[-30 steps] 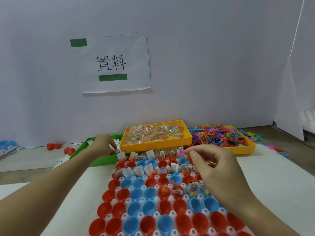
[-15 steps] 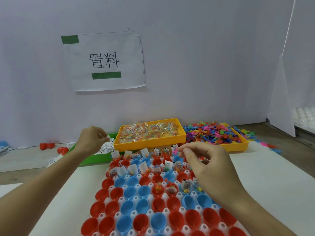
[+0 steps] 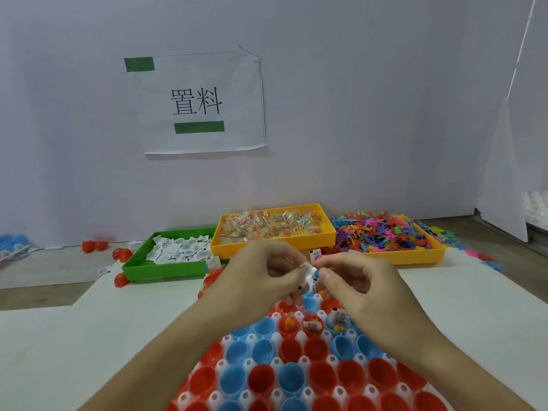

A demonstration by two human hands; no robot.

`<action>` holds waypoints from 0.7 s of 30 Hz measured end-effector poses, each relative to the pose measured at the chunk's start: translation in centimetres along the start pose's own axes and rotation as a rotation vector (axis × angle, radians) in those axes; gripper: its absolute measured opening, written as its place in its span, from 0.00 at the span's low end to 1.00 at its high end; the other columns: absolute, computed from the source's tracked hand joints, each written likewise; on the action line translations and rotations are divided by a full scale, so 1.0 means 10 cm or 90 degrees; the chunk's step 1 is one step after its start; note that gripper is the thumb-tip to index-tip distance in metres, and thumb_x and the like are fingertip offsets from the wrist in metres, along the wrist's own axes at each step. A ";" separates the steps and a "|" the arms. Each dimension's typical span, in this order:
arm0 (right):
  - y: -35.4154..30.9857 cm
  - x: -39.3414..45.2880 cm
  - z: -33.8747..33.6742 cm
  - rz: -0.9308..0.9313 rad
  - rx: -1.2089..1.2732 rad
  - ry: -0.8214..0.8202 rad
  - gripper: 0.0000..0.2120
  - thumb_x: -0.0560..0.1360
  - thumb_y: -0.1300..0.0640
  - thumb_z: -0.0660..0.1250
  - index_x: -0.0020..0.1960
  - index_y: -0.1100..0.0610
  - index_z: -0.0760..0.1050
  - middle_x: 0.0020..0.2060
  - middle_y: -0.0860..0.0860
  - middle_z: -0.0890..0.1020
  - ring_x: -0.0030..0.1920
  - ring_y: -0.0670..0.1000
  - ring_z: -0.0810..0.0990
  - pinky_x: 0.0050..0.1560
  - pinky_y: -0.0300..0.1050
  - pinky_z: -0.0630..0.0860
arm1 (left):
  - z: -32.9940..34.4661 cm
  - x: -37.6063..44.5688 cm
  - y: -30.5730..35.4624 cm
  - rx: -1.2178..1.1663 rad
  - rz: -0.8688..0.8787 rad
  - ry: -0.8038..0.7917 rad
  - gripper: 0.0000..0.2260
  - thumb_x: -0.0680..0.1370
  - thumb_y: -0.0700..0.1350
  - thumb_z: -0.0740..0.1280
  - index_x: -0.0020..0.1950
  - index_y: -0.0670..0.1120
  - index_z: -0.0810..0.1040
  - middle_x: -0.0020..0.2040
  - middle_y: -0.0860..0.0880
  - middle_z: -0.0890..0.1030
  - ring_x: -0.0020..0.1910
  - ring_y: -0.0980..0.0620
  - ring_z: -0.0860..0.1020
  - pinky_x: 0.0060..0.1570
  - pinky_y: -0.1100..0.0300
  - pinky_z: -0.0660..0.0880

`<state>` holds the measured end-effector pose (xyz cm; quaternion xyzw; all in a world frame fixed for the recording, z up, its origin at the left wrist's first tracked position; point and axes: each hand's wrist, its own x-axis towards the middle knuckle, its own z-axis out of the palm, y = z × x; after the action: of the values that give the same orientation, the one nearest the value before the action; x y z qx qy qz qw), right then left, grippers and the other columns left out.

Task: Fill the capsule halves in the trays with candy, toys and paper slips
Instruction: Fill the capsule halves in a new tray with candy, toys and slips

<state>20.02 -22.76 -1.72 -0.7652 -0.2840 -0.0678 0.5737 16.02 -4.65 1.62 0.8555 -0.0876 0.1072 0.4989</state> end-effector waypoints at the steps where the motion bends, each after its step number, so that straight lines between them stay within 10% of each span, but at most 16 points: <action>1: 0.00 0.00 0.00 0.005 0.010 -0.009 0.07 0.78 0.55 0.69 0.53 0.49 0.83 0.43 0.43 0.86 0.47 0.43 0.84 0.51 0.44 0.82 | 0.03 0.00 -0.01 -0.002 0.003 -0.014 0.02 0.78 0.39 0.69 0.46 0.43 0.81 0.36 0.45 0.85 0.33 0.50 0.84 0.36 0.60 0.80; 21: -0.04 0.01 -0.03 -0.009 0.056 -0.010 0.05 0.75 0.58 0.72 0.42 0.50 0.85 0.36 0.47 0.86 0.39 0.45 0.84 0.43 0.39 0.80 | 0.00 -0.04 0.04 -0.283 -0.092 -0.116 0.06 0.76 0.45 0.71 0.39 0.50 0.80 0.44 0.42 0.84 0.47 0.41 0.85 0.41 0.59 0.80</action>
<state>19.96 -22.89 -1.19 -0.7376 -0.2968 -0.0532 0.6041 15.50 -4.82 1.81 0.7350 -0.0920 -0.0280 0.6712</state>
